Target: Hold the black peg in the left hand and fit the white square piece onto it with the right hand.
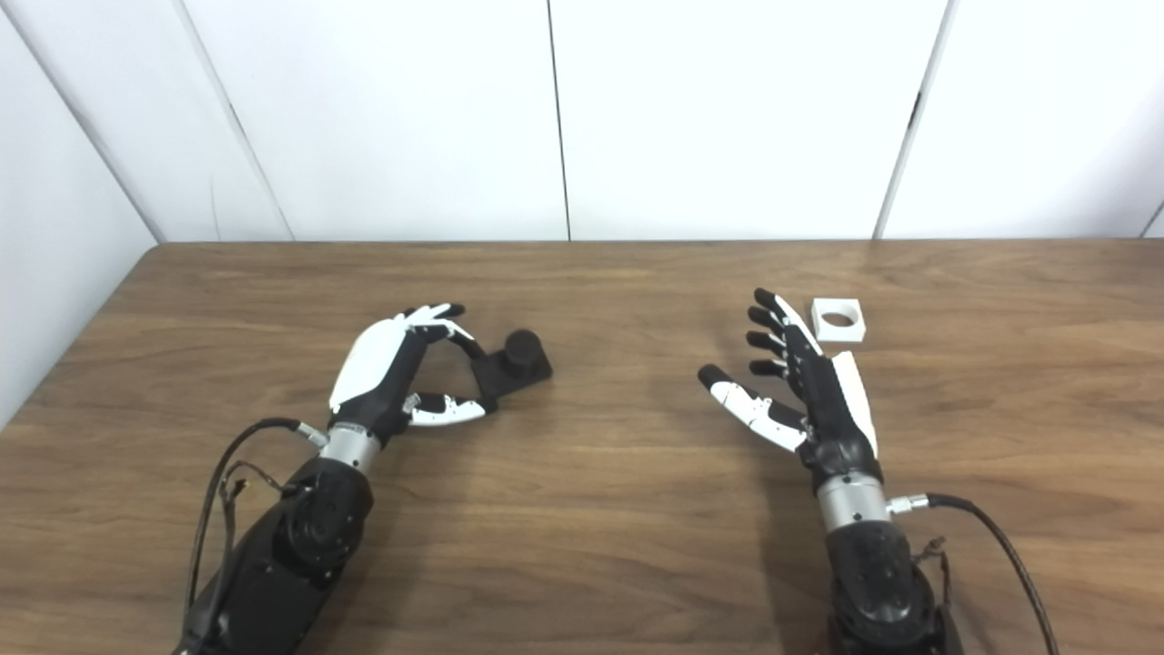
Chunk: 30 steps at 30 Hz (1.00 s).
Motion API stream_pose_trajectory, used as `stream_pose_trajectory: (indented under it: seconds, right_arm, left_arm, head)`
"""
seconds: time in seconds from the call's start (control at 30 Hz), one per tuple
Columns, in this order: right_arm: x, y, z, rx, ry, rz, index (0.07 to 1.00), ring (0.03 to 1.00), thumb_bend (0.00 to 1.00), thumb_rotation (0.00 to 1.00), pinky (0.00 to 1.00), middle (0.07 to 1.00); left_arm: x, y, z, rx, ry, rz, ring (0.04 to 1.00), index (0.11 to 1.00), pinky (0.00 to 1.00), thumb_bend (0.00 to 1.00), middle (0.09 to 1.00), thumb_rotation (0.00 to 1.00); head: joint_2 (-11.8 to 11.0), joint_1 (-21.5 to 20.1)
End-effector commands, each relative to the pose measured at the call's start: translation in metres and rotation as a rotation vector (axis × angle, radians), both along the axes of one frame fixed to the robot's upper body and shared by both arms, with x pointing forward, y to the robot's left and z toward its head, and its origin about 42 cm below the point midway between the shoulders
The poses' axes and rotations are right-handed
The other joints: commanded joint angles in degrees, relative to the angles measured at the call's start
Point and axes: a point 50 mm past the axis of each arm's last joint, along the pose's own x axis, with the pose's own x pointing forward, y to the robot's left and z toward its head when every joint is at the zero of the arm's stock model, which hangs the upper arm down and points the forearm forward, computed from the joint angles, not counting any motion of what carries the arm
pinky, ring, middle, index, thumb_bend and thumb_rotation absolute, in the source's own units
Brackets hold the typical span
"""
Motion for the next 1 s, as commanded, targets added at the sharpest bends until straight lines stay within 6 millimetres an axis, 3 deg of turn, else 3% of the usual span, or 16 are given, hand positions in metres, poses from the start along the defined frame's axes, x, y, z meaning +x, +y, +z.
stream_pose_trajectory:
  seconds: [0.0,0.4,0.93,0.97]
  right_arm:
    - [0.006,0.005,0.022,0.007,-0.085,0.017,0.909,0.837,0.59,0.40,0.75,0.878]
    - [0.007,0.006,0.024,-0.010,-0.104,0.014,0.909,0.828,0.58,0.39,0.71,0.872]
    - [0.006,0.006,0.024,-0.011,-0.106,0.009,0.909,0.826,0.59,0.40,0.71,0.874]
    - [0.005,0.005,0.024,-0.011,-0.106,0.008,0.910,0.826,0.58,0.40,0.71,0.874]
  left_arm:
    - [-0.002,-0.005,0.004,0.015,-0.001,-0.084,0.942,0.491,0.99,0.51,0.887,0.09]
    - [-0.010,-0.017,0.014,0.028,-0.034,-0.279,0.951,0.492,0.99,0.51,0.899,0.10]
    - [-0.013,-0.024,0.017,0.088,-0.041,-0.280,0.951,0.496,0.96,0.51,0.902,0.09]
    - [-0.013,-0.024,0.017,0.099,-0.043,-0.273,0.949,0.562,0.95,0.65,0.905,0.24]
  head:
    - [0.04,0.08]
    - [0.31,-1.08]
    - [0.95,-1.84]
    - [0.95,-1.84]
